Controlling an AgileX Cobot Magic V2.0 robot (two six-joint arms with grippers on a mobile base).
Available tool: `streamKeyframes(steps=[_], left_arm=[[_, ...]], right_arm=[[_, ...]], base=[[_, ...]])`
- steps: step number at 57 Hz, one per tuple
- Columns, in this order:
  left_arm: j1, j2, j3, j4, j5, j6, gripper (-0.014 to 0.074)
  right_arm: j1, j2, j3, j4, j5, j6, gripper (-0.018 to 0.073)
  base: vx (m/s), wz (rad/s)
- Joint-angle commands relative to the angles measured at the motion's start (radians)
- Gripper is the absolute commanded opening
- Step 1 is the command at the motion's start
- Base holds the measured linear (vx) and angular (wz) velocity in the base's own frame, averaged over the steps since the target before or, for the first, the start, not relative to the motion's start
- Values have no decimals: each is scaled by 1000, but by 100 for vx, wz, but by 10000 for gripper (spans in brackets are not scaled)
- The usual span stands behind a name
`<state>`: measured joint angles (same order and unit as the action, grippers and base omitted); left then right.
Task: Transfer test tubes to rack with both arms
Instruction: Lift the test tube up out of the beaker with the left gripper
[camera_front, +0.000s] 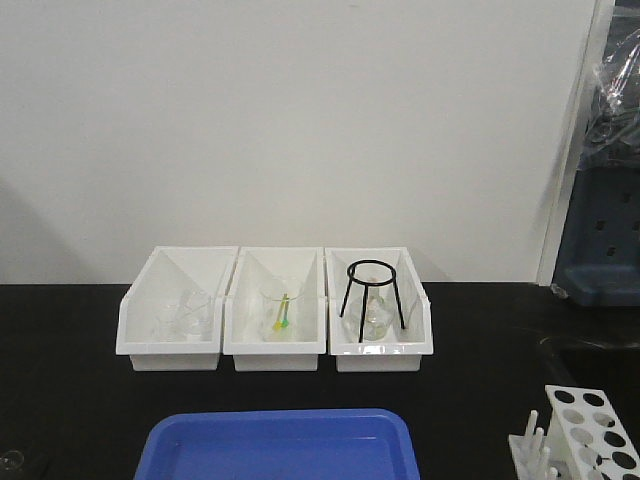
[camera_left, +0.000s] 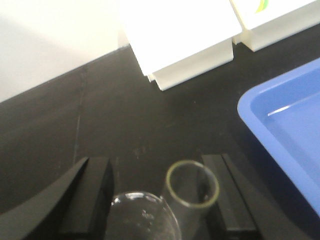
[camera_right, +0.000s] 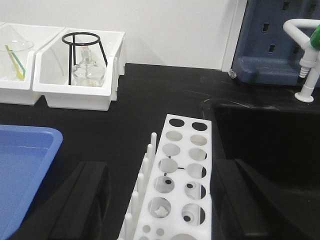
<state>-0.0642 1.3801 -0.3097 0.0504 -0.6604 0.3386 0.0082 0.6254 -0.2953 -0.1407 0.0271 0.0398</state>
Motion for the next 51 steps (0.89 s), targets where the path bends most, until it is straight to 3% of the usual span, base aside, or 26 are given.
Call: streamKeyframes(steps=[1, 7, 13, 25, 34, 46, 51], left_arm=[[-6, -20, -25, -11, -79, -1, 496], [-6, -20, -25, -11, -81, 0, 484], [-6, -20, -25, -10, -81, -1, 416], [-6, -20, -25, -13, -75, -42, 155], [-2, -21, -26, -79, -76, -60, -6], [-1, -41, -27, -245, -90, -27, -6], [-1, -75, -27, -270, -83, -15, -6]], right_arm=[[2, 3, -38, -14, -87, -2, 501], [2, 3, -38, -14, -87, -2, 501], [2, 3, -38, -14, -87, -2, 501], [2, 3, -38, -14, -88, -2, 501], [2, 3, -38, -14, -89, 2, 501], [2, 3, -38, -14, -91, 2, 491], [2, 3, -38, -14, -91, 2, 480]], base=[[0, 0], [0, 0], [0, 0], [0, 0], [0, 0], [0, 0], [0, 0]])
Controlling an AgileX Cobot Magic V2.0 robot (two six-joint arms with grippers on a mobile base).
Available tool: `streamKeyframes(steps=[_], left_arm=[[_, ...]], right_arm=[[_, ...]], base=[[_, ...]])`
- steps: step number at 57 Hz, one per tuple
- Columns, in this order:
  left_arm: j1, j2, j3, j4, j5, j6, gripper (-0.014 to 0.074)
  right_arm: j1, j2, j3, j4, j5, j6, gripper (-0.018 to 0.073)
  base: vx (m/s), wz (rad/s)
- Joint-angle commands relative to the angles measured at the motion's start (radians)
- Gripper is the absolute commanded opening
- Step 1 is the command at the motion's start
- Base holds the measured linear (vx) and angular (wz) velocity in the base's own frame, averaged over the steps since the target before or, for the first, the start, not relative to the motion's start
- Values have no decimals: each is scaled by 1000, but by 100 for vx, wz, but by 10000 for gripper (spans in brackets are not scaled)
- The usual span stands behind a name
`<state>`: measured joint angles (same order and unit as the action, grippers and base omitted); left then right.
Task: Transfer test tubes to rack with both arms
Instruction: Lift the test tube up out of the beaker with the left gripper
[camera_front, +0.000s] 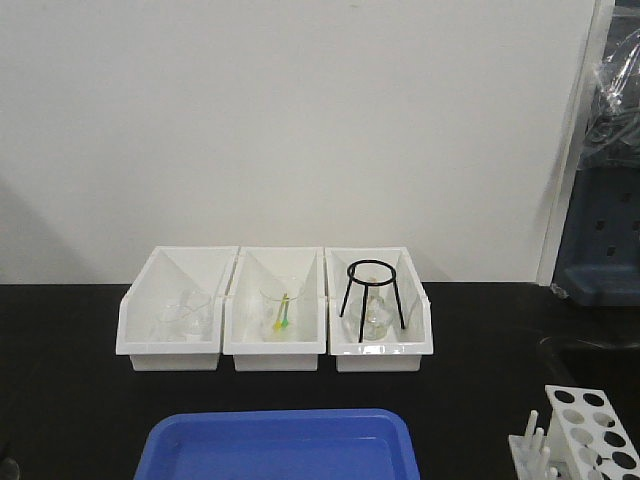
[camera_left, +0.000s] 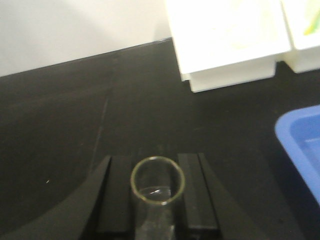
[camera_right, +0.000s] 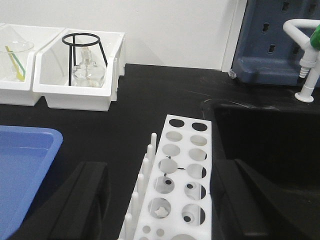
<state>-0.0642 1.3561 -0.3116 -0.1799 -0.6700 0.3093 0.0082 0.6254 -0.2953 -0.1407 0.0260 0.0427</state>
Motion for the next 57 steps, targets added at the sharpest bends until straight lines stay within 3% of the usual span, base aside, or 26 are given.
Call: streamKeyframes(steps=[1, 18, 21, 22, 34, 42, 51, 57], left_arm=[[-1, -57, -25, -42, -71, 14, -6], [-1, -184, -93, -69, 15, 14, -4], [-1, -189, -126, -69, 40, 14, -4], [-1, -186, -211, -68, 102, 14, -4], [-1, -186, -348, -68, 228, 11, -4], [-3, -185, -474, -67, 381, -50, -4], [-16, -164, -584, -67, 479, -109, -4], [-55, -128, -639, -67, 513, -137, -4]], right_arm=[[2, 3, -38, -14, -90, -1, 477], [2, 3, -38, -14, -90, 14, 434], [2, 3, -38, -14, -90, 20, 434], [2, 3, -38, -14, -90, 20, 434], [2, 3, -38, -14, -90, 20, 434], [2, 3, -38, -14, -95, 19, 434], [2, 18, -38, 0, -122, 24, 434], [2, 68, -48, 4, -66, 24, 434]], base=[[0, 0], [0, 0], [0, 0], [0, 0], [0, 0], [0, 0], [0, 0], [0, 0]])
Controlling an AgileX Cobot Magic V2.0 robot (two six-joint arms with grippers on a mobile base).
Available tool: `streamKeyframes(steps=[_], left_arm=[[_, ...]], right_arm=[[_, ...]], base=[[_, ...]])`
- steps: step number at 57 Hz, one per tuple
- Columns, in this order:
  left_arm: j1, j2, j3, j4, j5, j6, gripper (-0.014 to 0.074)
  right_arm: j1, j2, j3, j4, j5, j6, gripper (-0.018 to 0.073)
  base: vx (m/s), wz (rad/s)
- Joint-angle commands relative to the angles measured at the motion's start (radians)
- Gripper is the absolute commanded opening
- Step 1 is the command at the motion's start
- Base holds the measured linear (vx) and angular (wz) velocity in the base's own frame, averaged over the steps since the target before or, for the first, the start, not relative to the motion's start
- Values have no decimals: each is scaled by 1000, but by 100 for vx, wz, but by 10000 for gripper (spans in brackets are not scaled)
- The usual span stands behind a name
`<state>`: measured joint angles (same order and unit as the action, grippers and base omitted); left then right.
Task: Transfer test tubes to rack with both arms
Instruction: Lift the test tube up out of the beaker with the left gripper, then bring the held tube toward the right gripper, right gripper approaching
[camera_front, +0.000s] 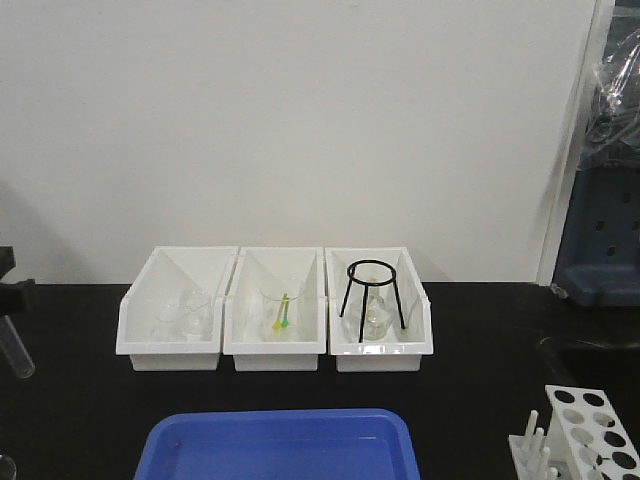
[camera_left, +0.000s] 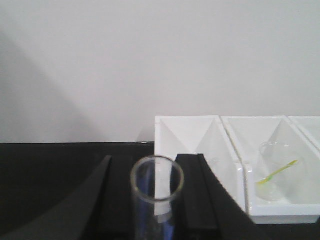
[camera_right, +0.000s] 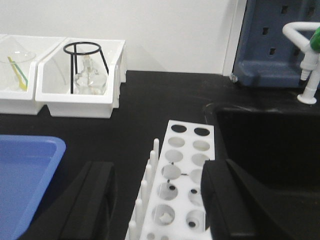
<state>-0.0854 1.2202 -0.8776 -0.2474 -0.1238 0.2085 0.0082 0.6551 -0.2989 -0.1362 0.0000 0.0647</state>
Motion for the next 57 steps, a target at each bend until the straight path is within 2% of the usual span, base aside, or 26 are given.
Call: streamKeyframes(steps=[1, 7, 15, 21, 31, 38, 45, 53, 57], left_arm=[[-42, 15, -80, 0, -33, -36, -4], [-103, 82, -119, 0, -51, -63, -4], [-192, 184, -160, 0, -108, -111, -4], [-254, 257, -184, 0, -169, -140, -4], [-341, 360, -217, 30, -256, -236, -4], [-385, 405, -228, 118, -315, -401, -4], [-411, 419, -225, 294, -368, -608, -4], [-410, 419, -225, 496, -427, -841, -4], [-410, 419, -225, 580, -437, -920, -4]], right_arm=[[2, 55, -50, 0, -25, 1, 435], [23, 135, -91, -1, -13, -26, 435], [153, 259, -188, 0, -39, -111, 435], [258, 369, -268, 4, -28, -105, 444], [377, 537, -395, 4, -27, -102, 463], [429, 627, -484, 4, -27, -102, 464], [477, 695, -568, 4, -12, -102, 464], [518, 752, -676, 7, 105, -108, 464], [533, 770, -722, 7, 152, -127, 464]], base=[[0, 0], [0, 0], [0, 0], [0, 0], [0, 0], [0, 0], [0, 0], [0, 0], [0, 0]])
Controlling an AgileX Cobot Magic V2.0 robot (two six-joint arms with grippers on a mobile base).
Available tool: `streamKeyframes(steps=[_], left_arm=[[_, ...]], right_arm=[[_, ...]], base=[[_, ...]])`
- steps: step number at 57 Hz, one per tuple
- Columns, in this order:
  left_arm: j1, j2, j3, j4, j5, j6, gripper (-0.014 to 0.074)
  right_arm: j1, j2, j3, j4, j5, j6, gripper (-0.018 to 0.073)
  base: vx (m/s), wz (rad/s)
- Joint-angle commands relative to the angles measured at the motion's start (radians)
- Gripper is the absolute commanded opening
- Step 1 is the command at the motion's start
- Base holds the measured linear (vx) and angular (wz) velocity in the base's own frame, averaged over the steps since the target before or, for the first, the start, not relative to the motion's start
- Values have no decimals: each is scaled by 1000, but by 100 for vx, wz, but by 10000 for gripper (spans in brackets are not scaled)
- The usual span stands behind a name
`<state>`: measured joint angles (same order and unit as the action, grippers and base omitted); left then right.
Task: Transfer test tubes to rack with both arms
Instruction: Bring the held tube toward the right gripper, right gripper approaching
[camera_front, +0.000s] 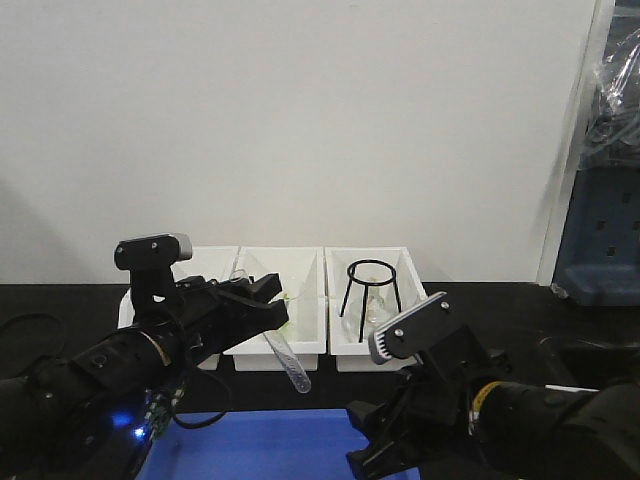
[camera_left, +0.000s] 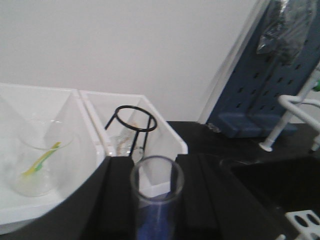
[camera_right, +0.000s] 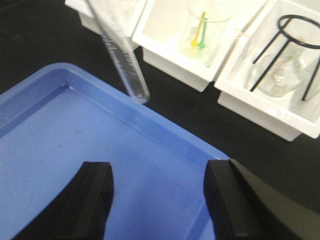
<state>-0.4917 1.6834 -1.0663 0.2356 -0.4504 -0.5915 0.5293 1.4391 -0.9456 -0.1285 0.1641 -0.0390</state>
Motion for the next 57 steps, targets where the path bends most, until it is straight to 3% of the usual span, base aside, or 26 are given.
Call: streamKeyframes(steps=[1, 8, 14, 20, 31, 48, 57], left_arm=[[-4, -44, -36, 124, -111, -130, -4], [-4, -44, -36, 279, -118, -246, -4], [-4, -44, -36, 354, -169, -356, -4], [-4, -44, -36, 407, -237, -415, -4], [-4, -44, -36, 417, -236, -413, -4], [-4, -44, -36, 417, -197, -413, -4], [-4, -44, -36, 416, -202, -413, -4]], right_arm=[[15, -11, -89, 2, -2, -31, 464], [19, 4, -153, 41, 26, -73, 464], [19, 6, -178, 108, 28, -160, 464], [19, 6, -178, 203, 11, -248, 464], [19, 6, -178, 294, 3, -340, 464], [19, 6, -178, 300, -57, -380, 464], [19, 6, -178, 300, -62, -489, 464]], base=[[0, 0], [0, 0], [0, 0], [0, 0], [0, 0], [0, 0], [0, 0]])
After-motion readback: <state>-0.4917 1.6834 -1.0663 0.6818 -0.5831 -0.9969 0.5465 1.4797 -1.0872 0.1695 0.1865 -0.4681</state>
